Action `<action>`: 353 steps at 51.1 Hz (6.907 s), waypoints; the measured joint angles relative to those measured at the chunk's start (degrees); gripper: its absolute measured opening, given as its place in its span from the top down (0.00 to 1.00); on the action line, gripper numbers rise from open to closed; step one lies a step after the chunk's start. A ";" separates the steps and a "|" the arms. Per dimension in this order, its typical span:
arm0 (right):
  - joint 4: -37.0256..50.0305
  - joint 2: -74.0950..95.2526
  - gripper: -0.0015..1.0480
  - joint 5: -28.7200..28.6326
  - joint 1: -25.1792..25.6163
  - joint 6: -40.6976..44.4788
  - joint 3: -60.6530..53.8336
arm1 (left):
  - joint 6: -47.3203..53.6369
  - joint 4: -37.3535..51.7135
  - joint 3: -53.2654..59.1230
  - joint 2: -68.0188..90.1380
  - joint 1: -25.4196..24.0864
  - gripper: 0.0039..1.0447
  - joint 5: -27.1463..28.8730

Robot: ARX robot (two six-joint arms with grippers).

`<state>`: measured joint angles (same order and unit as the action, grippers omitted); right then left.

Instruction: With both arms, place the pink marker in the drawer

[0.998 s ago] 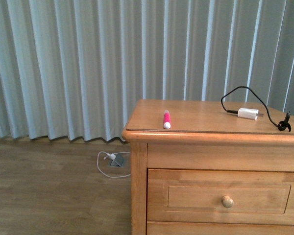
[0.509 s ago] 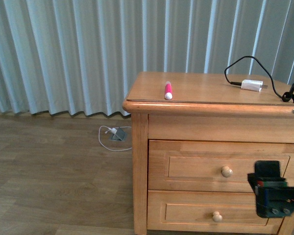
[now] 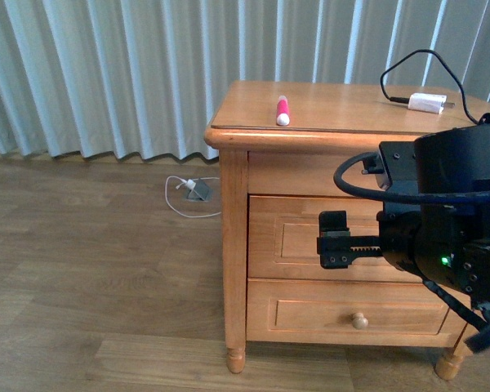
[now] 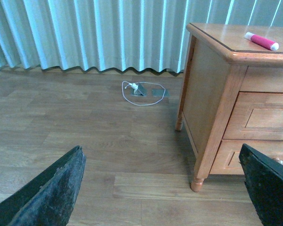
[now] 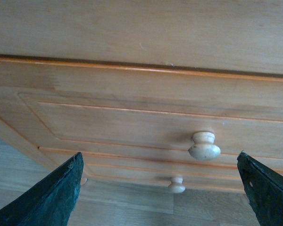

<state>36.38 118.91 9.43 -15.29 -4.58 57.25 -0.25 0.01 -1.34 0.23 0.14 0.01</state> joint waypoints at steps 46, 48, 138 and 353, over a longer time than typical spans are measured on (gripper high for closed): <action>-1.51 12.90 0.08 0.83 4.61 1.57 11.17 | 0.00 0.00 0.00 0.00 0.00 0.05 0.00; -1.51 12.90 0.10 0.98 4.66 1.53 11.17 | 0.00 0.00 0.00 0.00 0.00 0.05 0.00; -24.87 -55.95 0.09 -11.26 2.97 -9.46 -39.98 | 0.00 0.00 0.00 0.00 0.00 0.05 0.00; -55.91 -93.57 0.08 -25.03 20.90 -7.76 -37.24 | 2.54 20.26 -89.13 121.85 25.88 0.86 -5.92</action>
<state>-19.53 25.34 -15.59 5.61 -12.34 20.01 2.28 20.27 -90.48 122.08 26.02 -5.91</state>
